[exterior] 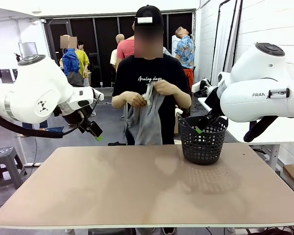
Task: Fold the training pants.
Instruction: Grab both ends of the Training pants handed by a person.
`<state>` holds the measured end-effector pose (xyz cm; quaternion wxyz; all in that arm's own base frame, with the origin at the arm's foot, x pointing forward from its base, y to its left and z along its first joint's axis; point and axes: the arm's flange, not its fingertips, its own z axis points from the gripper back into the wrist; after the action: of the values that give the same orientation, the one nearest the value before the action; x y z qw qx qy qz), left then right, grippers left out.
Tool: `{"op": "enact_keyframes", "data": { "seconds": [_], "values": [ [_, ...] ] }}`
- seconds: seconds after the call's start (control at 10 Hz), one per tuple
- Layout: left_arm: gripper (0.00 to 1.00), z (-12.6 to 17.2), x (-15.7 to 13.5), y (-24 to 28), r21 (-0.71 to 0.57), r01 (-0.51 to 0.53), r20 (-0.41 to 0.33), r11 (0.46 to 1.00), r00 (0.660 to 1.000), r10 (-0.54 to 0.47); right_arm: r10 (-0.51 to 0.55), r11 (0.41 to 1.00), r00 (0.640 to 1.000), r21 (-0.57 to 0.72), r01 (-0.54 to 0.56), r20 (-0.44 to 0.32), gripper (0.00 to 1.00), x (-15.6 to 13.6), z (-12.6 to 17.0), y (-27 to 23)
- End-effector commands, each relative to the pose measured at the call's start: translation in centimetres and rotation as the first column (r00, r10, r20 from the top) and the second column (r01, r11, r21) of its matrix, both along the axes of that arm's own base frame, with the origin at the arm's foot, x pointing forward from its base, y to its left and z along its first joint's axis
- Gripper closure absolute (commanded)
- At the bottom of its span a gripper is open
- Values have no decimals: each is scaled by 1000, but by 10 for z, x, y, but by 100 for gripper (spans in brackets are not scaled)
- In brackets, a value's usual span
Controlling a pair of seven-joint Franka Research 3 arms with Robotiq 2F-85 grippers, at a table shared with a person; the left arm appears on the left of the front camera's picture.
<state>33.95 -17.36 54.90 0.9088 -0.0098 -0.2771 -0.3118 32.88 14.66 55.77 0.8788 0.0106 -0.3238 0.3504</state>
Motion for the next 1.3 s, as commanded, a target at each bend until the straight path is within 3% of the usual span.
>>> {"op": "enact_keyframes", "data": {
  "seconds": [0.0,1.2],
  "values": [
    [0,-1,1,0,0,10,-2,1000,1000,-10,7,1000,1000,5,-7,-4,0,0,-1,0],
    [0,-1,1,0,0,10,-2,1000,1000,-10,7,1000,1000,5,-7,-4,0,0,-1,0]
  ]
}}
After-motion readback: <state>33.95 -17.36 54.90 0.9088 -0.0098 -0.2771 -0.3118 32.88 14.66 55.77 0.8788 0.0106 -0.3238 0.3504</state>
